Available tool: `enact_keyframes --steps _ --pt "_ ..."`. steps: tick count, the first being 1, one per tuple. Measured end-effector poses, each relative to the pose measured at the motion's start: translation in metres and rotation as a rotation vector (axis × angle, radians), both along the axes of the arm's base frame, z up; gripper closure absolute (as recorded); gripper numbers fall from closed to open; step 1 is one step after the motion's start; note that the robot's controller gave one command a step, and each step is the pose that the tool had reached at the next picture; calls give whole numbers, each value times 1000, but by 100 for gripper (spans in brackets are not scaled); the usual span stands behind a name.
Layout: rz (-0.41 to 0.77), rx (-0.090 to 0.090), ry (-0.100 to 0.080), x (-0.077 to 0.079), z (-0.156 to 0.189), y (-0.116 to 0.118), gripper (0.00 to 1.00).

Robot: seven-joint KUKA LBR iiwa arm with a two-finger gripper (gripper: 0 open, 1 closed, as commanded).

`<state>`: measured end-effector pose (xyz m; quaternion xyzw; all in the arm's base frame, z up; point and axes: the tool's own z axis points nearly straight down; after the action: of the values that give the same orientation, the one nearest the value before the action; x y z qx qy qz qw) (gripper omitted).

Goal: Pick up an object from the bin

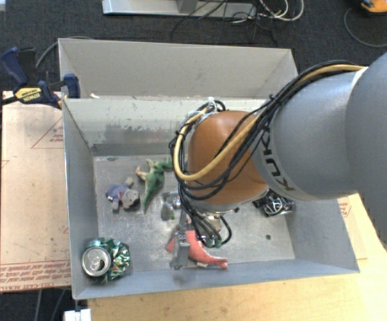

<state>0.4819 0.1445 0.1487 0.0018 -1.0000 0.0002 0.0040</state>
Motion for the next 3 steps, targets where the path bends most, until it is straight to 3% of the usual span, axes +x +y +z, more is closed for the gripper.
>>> enact_keyframes --steps 1,2,3 --pt "-4 1 -7 2 4 -1 0" --pt "26 -3 3 2 -34 -84 0" --pt "107 5 -13 18 -80 -32 0"
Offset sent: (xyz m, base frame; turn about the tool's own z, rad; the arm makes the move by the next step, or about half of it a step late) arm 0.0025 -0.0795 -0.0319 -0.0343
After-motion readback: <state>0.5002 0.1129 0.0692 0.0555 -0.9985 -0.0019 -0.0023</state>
